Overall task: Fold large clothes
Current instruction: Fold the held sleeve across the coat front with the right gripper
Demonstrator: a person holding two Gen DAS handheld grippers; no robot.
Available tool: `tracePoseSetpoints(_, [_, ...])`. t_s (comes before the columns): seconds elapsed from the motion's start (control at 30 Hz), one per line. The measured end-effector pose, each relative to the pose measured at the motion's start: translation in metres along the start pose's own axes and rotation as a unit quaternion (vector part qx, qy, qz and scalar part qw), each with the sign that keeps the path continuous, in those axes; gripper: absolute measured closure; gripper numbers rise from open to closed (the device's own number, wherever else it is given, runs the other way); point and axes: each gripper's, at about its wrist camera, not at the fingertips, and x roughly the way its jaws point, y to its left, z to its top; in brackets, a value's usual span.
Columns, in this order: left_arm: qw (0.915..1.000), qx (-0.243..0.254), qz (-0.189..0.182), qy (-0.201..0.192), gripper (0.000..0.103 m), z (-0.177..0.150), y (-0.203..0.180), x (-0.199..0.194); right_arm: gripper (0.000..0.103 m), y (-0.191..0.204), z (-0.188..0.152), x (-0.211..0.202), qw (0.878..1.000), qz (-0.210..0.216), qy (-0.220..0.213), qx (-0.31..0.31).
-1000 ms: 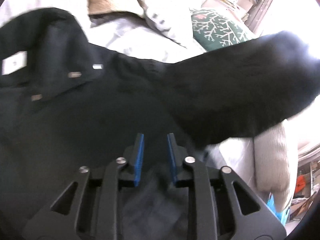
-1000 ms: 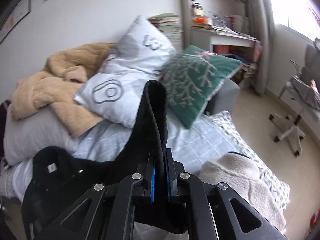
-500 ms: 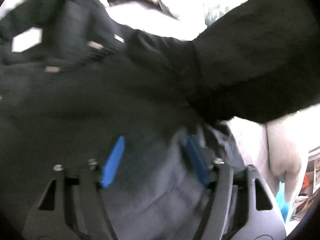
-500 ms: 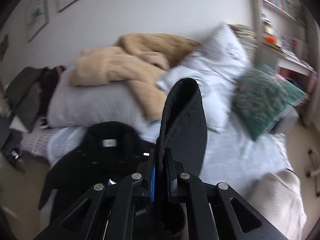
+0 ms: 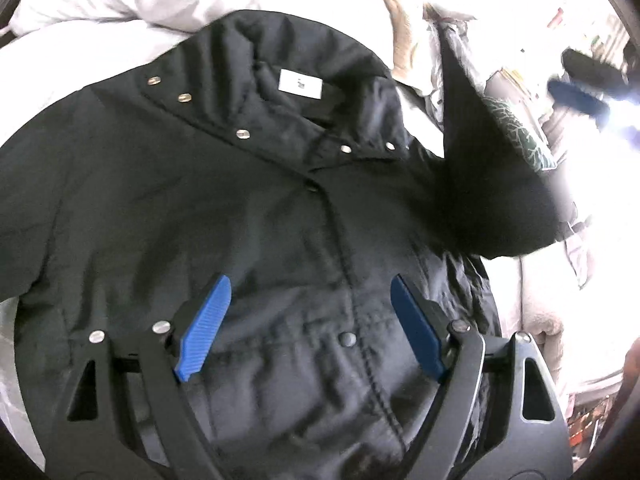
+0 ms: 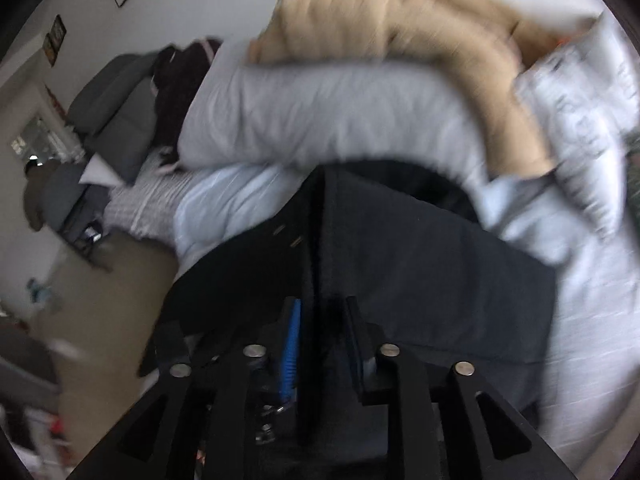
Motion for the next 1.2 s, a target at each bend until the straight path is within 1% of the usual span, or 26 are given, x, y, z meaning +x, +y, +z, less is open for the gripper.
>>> tracePoseSetpoints(0.03, [1.0000, -0.005, -0.002, -0.003, 0.021, 0.000, 0.007, -0.001, 0.068, 0.002, -0.002, 0.008, 1.000, 0.009, 0.008, 0.005])
tracePoseSetpoints(0.1, [0.9999, -0.014, 0.000, -0.005, 0.021, 0.000, 0.019, -0.003, 0.043, 0.005, -0.009, 0.018, 1.000, 0.011, 0.013, 0.003])
tracePoseSetpoints(0.13, [0.9999, -0.015, 0.002, -0.004, 0.021, 0.000, 0.023, -0.001, 0.040, 0.006, -0.011, 0.019, 1.000, 0.006, 0.011, -0.001])
tracePoseSetpoints(0.2, [0.9998, -0.017, 0.010, -0.003, 0.021, 0.002, 0.028, 0.006, 0.039, -0.001, -0.017, 0.020, 1.000, -0.019, 0.010, -0.014])
tracePoseSetpoints(0.23, [0.9997, -0.019, 0.014, 0.000, 0.021, 0.004, 0.030, 0.011, 0.039, -0.012, -0.021, 0.020, 0.999, -0.037, 0.013, -0.013])
tracePoseSetpoints(0.3, [0.9996, -0.022, 0.019, 0.005, 0.021, 0.009, 0.031, 0.024, 0.036, -0.031, -0.024, 0.019, 0.998, -0.053, 0.015, 0.000])
tracePoseSetpoints(0.37, [0.9996, -0.023, 0.015, 0.012, 0.025, 0.015, 0.029, 0.040, 0.034, -0.061, -0.029, 0.019, 0.997, -0.068, 0.016, 0.018])
tracePoseSetpoints(0.4, [0.9996, -0.021, 0.012, 0.014, 0.028, 0.017, 0.027, 0.046, 0.033, -0.082, -0.033, 0.018, 0.996, -0.085, 0.015, 0.031])
tracePoseSetpoints(0.47, [0.9997, -0.012, 0.014, 0.019, 0.041, 0.021, 0.020, 0.061, 0.033, -0.114, -0.036, 0.017, 0.993, -0.107, 0.013, 0.054])
tracePoseSetpoints(0.5, [0.9994, -0.003, 0.027, 0.022, 0.059, 0.023, 0.015, 0.070, 0.033, -0.131, -0.041, 0.015, 0.991, -0.119, 0.010, 0.067])
tracePoseSetpoints(0.53, [0.9986, 0.004, 0.045, 0.025, 0.080, 0.023, 0.011, 0.075, 0.034, -0.150, -0.045, 0.012, 0.988, -0.134, 0.005, 0.079])
tracePoseSetpoints(0.57, [0.9972, 0.011, 0.069, 0.028, 0.086, 0.023, 0.008, 0.082, 0.040, -0.165, -0.049, 0.011, 0.985, -0.146, 0.002, 0.087])
tracePoseSetpoints(0.6, [0.9958, 0.013, 0.087, 0.026, 0.086, 0.022, 0.008, 0.087, 0.055, -0.183, -0.057, 0.012, 0.983, -0.158, 0.000, 0.095])
tracePoseSetpoints(0.67, [0.9937, 0.015, 0.108, 0.025, 0.086, 0.014, 0.008, 0.096, 0.065, -0.206, -0.069, 0.019, 0.981, -0.161, 0.015, 0.107])
tracePoseSetpoints(0.7, [0.9934, 0.020, 0.111, 0.021, 0.086, 0.010, 0.009, 0.098, 0.068, -0.217, -0.081, 0.027, 0.980, -0.158, 0.027, 0.115])
tracePoseSetpoints(0.77, [0.9930, 0.032, 0.113, 0.010, 0.085, 0.006, 0.008, 0.098, 0.072, -0.230, -0.101, 0.044, 0.979, -0.154, 0.047, 0.122])
tracePoseSetpoints(0.83, [0.9935, 0.032, 0.109, 0.008, 0.084, 0.005, 0.009, 0.095, 0.074, -0.239, -0.120, 0.066, 0.976, -0.159, 0.074, 0.127])
tracePoseSetpoints(0.87, [0.9938, 0.027, 0.107, 0.011, 0.082, 0.005, 0.010, 0.093, 0.077, -0.241, -0.129, 0.077, 0.974, -0.165, 0.087, 0.128])
tracePoseSetpoints(0.9, [0.9936, 0.021, 0.110, 0.015, 0.075, 0.004, 0.010, 0.089, 0.078, -0.244, -0.138, 0.087, 0.972, -0.169, 0.096, 0.130])
tracePoseSetpoints(0.93, [0.9933, 0.014, 0.113, 0.019, 0.064, 0.003, 0.011, 0.084, 0.078, -0.244, -0.140, 0.089, 0.972, -0.170, 0.092, 0.133])
tracePoseSetpoints(0.97, [0.9931, 0.008, 0.116, 0.021, 0.057, 0.002, 0.011, 0.078, 0.078, -0.243, -0.141, 0.087, 0.971, -0.174, 0.083, 0.140])
tracePoseSetpoints(1.0, [0.9929, 0.002, 0.117, 0.019, 0.046, 0.000, 0.010, 0.069, 0.076, -0.241, -0.140, 0.082, 0.970, -0.174, 0.078, 0.149])
tracePoseSetpoints(1.03, [0.9928, -0.004, 0.119, 0.014, 0.040, -0.002, 0.010, 0.061, 0.075, -0.238, -0.140, 0.076, 0.970, -0.170, 0.074, 0.159])
tracePoseSetpoints(1.07, [0.9927, -0.011, 0.120, 0.007, 0.038, -0.005, 0.011, 0.051, 0.074, -0.235, -0.140, 0.069, 0.970, -0.164, 0.070, 0.167])
tracePoseSetpoints(1.13, [0.9911, -0.029, 0.130, 0.001, 0.031, -0.013, 0.014, 0.033, 0.065, -0.225, -0.142, 0.053, 0.970, -0.154, 0.056, 0.180])
tracePoseSetpoints(1.2, [0.9883, -0.045, 0.146, 0.000, 0.026, -0.018, 0.019, 0.018, 0.044, -0.213, -0.145, 0.036, 0.969, -0.150, 0.045, 0.191])
